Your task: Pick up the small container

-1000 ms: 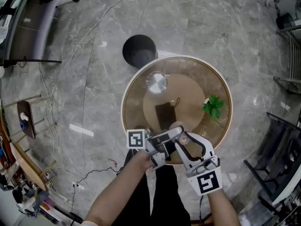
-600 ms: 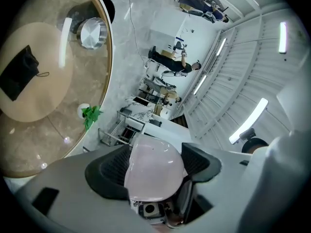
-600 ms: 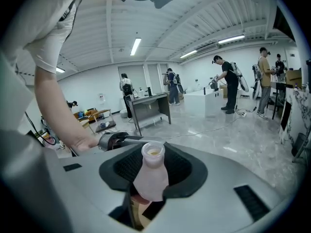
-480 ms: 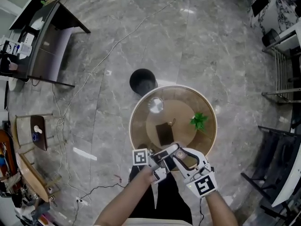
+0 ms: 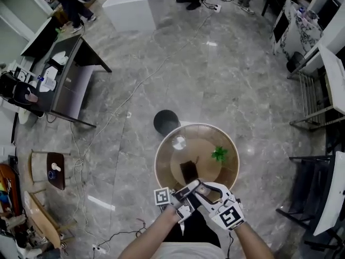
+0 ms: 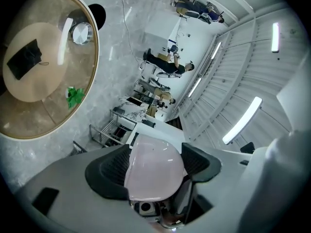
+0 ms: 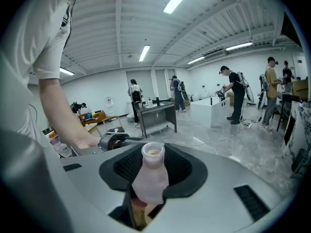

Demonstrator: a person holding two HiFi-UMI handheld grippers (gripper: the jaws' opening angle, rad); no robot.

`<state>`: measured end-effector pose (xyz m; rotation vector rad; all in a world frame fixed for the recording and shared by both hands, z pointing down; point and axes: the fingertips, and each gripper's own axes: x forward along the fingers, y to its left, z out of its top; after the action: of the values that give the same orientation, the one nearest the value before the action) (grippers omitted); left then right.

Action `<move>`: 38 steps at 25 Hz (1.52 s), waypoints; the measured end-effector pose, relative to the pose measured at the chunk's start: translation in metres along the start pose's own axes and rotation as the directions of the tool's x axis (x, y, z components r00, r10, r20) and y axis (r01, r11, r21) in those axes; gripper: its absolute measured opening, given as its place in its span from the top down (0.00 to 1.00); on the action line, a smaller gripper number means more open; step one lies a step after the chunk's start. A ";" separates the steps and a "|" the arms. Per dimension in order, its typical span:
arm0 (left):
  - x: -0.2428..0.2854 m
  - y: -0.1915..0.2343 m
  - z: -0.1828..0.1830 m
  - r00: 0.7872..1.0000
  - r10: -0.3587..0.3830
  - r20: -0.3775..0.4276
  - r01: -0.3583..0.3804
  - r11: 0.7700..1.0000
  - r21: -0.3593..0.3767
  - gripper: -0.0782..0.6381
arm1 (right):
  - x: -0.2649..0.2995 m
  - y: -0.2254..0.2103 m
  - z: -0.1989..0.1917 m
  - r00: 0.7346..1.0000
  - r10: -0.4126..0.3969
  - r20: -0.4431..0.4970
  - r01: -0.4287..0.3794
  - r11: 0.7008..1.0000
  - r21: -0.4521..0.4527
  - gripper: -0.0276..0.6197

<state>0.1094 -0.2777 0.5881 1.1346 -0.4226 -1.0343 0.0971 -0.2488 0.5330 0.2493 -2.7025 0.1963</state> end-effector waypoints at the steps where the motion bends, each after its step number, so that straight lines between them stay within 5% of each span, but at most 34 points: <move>1: -0.001 -0.005 -0.011 1.000 -0.002 -0.003 0.002 1.000 0.001 0.40 | -0.010 0.006 0.005 1.000 0.003 0.000 -0.003 1.000 -0.008 0.73; 14: -0.058 -0.078 -0.089 0.988 0.037 -0.151 -0.035 0.999 0.021 0.40 | -0.050 0.099 0.068 0.983 -0.169 0.072 0.166 0.985 0.043 0.73; 29: -0.170 -0.119 -0.163 0.973 0.072 -0.221 -0.072 0.997 0.010 0.41 | -0.071 0.235 0.099 0.966 -0.249 0.068 0.247 0.968 0.048 0.72; 38: -0.204 -0.130 -0.193 0.969 0.074 -0.234 -0.072 0.997 0.018 0.41 | -0.084 0.280 0.106 0.955 -0.284 0.081 0.281 0.959 0.046 0.72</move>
<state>0.0914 -0.0090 0.4363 1.2248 -0.2784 -0.8228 0.0742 0.0174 0.3743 0.6636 -2.7098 0.1490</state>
